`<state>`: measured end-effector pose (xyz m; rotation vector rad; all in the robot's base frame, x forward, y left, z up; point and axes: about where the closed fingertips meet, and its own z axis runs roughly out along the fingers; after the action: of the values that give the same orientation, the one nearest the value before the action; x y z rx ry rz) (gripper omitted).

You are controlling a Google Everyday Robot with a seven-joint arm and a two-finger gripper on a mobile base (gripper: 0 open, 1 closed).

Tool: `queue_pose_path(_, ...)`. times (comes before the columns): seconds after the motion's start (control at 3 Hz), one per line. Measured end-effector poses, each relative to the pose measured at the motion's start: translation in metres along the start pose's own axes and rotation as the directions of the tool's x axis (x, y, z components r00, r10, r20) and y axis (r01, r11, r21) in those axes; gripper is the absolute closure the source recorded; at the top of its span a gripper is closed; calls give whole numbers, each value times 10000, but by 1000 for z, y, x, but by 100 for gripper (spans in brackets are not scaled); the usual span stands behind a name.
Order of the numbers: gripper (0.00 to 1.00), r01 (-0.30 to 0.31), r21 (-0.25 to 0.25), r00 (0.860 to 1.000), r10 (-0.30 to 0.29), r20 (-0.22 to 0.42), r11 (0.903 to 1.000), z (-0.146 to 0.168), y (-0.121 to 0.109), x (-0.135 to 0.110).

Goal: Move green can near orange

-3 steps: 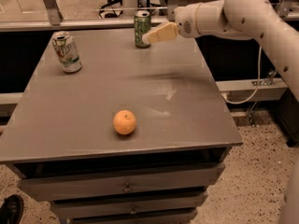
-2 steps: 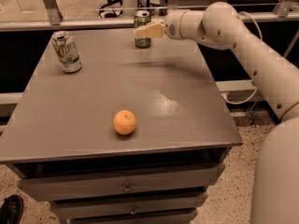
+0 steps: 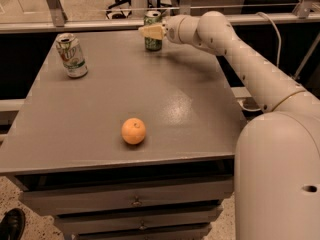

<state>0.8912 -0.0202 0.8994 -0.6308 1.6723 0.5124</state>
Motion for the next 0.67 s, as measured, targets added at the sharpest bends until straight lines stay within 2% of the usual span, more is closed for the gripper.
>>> queue_pose_path(0.33,56,-204,-122,9998,204,4,9997,-8,1,1)
queue_pose_path(0.67,87,55,-813,9994,-27,346,9967,-56,18,-9)
